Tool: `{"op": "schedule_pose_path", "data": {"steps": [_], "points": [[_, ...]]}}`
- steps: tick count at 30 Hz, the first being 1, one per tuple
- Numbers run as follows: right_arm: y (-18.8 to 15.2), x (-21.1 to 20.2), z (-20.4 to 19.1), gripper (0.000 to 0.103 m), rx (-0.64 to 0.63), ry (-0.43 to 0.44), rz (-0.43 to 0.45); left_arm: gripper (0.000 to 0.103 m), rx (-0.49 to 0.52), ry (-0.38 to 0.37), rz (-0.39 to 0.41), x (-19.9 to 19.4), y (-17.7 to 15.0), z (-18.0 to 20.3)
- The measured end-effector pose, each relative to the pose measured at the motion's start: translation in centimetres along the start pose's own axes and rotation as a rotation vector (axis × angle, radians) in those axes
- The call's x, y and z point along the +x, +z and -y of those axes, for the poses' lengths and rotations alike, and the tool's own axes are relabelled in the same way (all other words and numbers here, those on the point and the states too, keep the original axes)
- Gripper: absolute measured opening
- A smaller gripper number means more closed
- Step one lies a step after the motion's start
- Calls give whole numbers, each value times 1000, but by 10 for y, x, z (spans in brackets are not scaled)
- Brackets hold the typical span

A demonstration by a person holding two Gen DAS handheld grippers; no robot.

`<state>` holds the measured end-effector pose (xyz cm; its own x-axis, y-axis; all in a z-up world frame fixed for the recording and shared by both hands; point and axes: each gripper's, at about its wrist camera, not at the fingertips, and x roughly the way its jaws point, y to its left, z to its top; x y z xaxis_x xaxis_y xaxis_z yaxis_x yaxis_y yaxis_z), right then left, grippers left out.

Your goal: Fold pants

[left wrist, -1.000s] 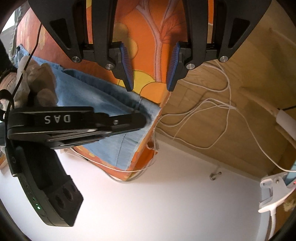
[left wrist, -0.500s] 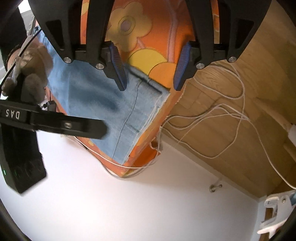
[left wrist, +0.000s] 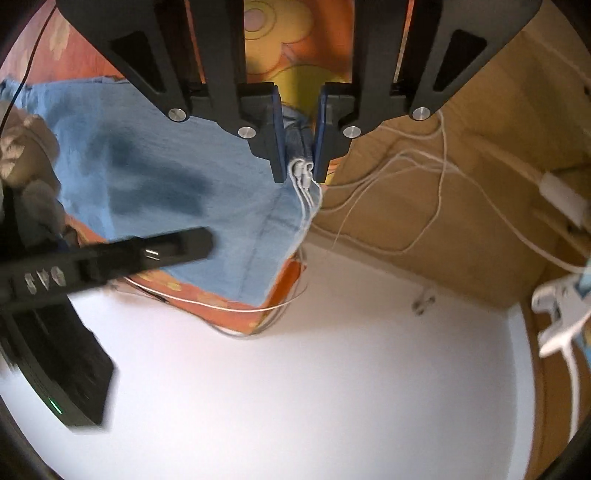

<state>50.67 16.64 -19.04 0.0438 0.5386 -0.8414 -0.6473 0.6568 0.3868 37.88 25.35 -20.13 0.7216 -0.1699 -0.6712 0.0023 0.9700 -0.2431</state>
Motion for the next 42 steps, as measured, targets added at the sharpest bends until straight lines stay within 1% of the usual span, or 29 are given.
{"op": "schedule_pose_path", "data": {"steps": [1, 2, 3, 4, 5, 7, 10, 12, 15, 16, 18, 19, 20, 22, 23, 24, 25, 27, 29, 31, 32, 33, 35, 37, 38, 39, 40, 42], "points": [[2, 2, -4, 23, -9, -3, 2, 11, 8, 1, 1, 0, 0, 3], [5, 6, -8, 29, -19, -18, 0, 11, 18, 12, 5, -1, 0, 5], [7, 8, -11, 42, -25, -32, -9, 11, 23, 12, 6, -1, -1, 6], [11, 13, -13, 48, -25, -40, -21, 11, 25, 12, 8, -1, 0, 6], [16, 20, -15, 51, -14, -53, -32, 11, 25, 17, 12, -1, 0, 8], [21, 31, -17, 51, -4, -66, -52, 10, 24, 19, 16, -2, 0, 7], [28, 53, -20, 51, 23, -72, -104, 10, 36, 20, 25, -3, -3, 11], [30, 66, -22, 51, 30, -99, -132, 10, 49, 16, 30, -5, -4, 15], [30, 72, -30, 53, 2, -152, -146, 10, 67, 11, 35, -6, -4, 19], [29, 73, -33, 50, -16, -178, -148, 10, 68, 13, 35, -6, -5, 20], [28, 74, -31, 23, -27, -229, -150, 10, 60, 11, 37, -7, -5, 19], [28, 73, -26, 21, -11, -218, -148, 10, 56, 9, 37, -7, -5, 19], [28, 71, -21, 16, 10, -195, -144, 10, 48, 10, 35, -7, -5, 18], [28, 67, -11, 13, 52, -150, -141, 15, 43, 22, 34, -6, -5, 16], [27, 65, -8, 10, 63, -136, -133, 25, 42, 29, 26, -5, -4, 16], [27, 65, -8, 9, 61, -136, -128, 41, 42, 36, 2, -1, -5, 17], [26, 64, -8, 9, 58, -135, -123, 46, 43, 41, -15, 4, -6, 17], [26, 64, -9, 8, 61, -133, -119, 47, 52, 65, -48, 11, -6, 20], [26, 64, -9, 8, 63, -128, -114, 47, 36, 81, -56, 15, -4, 18], [26, 64, -9, 8, 75, -116, -110, 46, 18, 76, -52, 17, -1, 14], [26, 63, -7, 8, 84, -106, -107, 32, 15, 78, -51, 17, 0, 13], [26, 61, -6, 8, 84, -101, -106, 10, 8, 70, -51, 18, 1, 12], [27, 59, -5, 10, 82, -93, -113, 11, 5, 58, -36, 17, 3, 11], [29, 52, -1, 18, 103, -85, -120, 10, 36, 55, 7, 9, 2, 17], [31, 48, 1, 31, 108, -92, -119, 10, 56, 53, 30, 4, 0, 20], [32, 44, 2, 41, 108, -103, -114, 10, 83, 53, 57, -2, -1, 26], [35, 39, 2, 42, 104, -121, -107, 10, 97, 51, 68, -4, -2, 29], [39, 34, 1, 42, 98, -132, -119, 10, 127, 37, 88, -9, -4, 37]]}}
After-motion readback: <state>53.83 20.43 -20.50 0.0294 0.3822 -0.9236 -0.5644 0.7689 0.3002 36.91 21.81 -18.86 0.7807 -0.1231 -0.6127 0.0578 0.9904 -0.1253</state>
